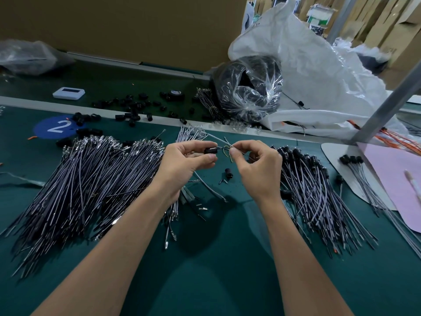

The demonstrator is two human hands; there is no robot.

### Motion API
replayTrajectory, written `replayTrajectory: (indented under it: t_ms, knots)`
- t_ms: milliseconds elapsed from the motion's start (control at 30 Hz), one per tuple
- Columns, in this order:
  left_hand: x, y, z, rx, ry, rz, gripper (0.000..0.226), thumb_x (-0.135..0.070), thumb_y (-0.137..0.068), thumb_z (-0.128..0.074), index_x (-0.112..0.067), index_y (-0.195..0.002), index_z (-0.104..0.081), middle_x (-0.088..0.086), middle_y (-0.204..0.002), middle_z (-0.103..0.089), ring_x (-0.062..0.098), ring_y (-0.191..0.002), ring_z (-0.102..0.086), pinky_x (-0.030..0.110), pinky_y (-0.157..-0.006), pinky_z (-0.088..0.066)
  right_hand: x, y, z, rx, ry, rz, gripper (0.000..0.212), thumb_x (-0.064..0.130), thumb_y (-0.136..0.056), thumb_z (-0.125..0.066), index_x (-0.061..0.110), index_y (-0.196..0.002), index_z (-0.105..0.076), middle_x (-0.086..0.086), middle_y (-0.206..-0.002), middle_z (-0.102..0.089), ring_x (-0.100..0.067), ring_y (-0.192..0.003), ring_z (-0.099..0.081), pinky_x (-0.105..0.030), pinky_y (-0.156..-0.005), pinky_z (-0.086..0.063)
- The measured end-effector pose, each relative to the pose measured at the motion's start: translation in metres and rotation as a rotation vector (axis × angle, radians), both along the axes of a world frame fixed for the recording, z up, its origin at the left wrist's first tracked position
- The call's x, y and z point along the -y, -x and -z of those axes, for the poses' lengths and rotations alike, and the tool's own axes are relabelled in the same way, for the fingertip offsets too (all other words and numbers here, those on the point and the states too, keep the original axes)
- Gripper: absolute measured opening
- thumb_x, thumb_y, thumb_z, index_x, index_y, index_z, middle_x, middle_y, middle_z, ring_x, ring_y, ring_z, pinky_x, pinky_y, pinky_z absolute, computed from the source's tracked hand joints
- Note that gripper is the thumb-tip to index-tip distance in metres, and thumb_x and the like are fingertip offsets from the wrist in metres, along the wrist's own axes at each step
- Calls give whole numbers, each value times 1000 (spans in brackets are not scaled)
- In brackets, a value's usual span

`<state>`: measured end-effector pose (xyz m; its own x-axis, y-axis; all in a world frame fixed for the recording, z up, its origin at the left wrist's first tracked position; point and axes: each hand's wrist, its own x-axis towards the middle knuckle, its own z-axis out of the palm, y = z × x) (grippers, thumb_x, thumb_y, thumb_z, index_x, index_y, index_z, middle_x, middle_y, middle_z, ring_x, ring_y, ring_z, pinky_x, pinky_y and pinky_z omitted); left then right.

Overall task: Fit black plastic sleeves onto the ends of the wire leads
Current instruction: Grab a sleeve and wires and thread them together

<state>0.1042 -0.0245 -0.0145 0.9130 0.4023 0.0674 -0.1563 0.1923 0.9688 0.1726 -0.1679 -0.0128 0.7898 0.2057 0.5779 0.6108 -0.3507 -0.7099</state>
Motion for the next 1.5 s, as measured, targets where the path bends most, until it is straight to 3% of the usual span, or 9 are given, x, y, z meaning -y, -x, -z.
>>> replayTrajectory:
  t_ms: [233, 567, 767, 1000, 1133, 1300, 1500]
  knots:
    - [-3, 0, 1, 35, -15, -104, 27, 9, -73, -77, -7, -93, -71, 4, -84, -75, 17, -77, -71, 25, -71, -59, -1, 1, 0, -63, 24, -73, 11, 10, -81, -75, 20, -77, -73, 20, -66, -60, 8, -58, -52, -6, -58, -34]
    - [1, 3, -3, 51, -94, -74, 27, 8, -70, -79, -11, -87, -72, -1, -77, -76, 9, -73, -71, 21, -71, -57, -1, -2, 1, -177, -76, -88, 4, 14, -82, -76, 17, -80, -75, 16, -65, -64, 5, -56, -54, -9, -59, -39]
    - [2, 3, -4, 81, -14, -45, 22, 4, -72, -79, -9, -90, -74, 5, -84, -76, 19, -79, -73, 23, -70, -58, -2, -1, 1, -206, -114, -89, 4, 16, -83, -76, 20, -81, -75, 14, -68, -67, 4, -59, -55, -11, -60, -41]
    - [4, 2, -3, 100, -65, -46, 21, 6, -72, -78, -5, -89, -74, 8, -79, -76, 17, -74, -72, 24, -68, -59, -6, 5, 0, -190, -83, -114, 8, 13, -82, -76, 21, -80, -75, 12, -68, -69, -1, -61, -57, -22, -63, -46]
    - [4, 2, -3, 111, -26, -50, 17, -2, -73, -78, -6, -89, -74, 9, -80, -76, 19, -75, -74, 22, -64, -57, -4, 4, -3, -331, -199, -204, 12, 9, -81, -77, 20, -78, -77, -4, -71, -73, -14, -68, -64, -35, -69, -54]
    - [3, 3, -4, 120, -79, -56, 10, -8, -79, -76, -9, -89, -75, 9, -77, -76, 20, -68, -73, 26, -62, -58, -3, 3, -3, -400, -214, -285, 17, 7, -78, -79, 23, -75, -75, 9, -60, -68, -2, -56, -56, -17, -58, -45]
    - [1, 3, -3, 90, -171, -40, 12, -7, -77, -78, -5, -88, -75, 11, -72, -74, 19, -61, -70, 23, -58, -56, -3, 2, -2, -403, -217, -283, 15, 8, -76, -81, 20, -73, -74, 7, -59, -69, -2, -52, -56, -16, -54, -44]
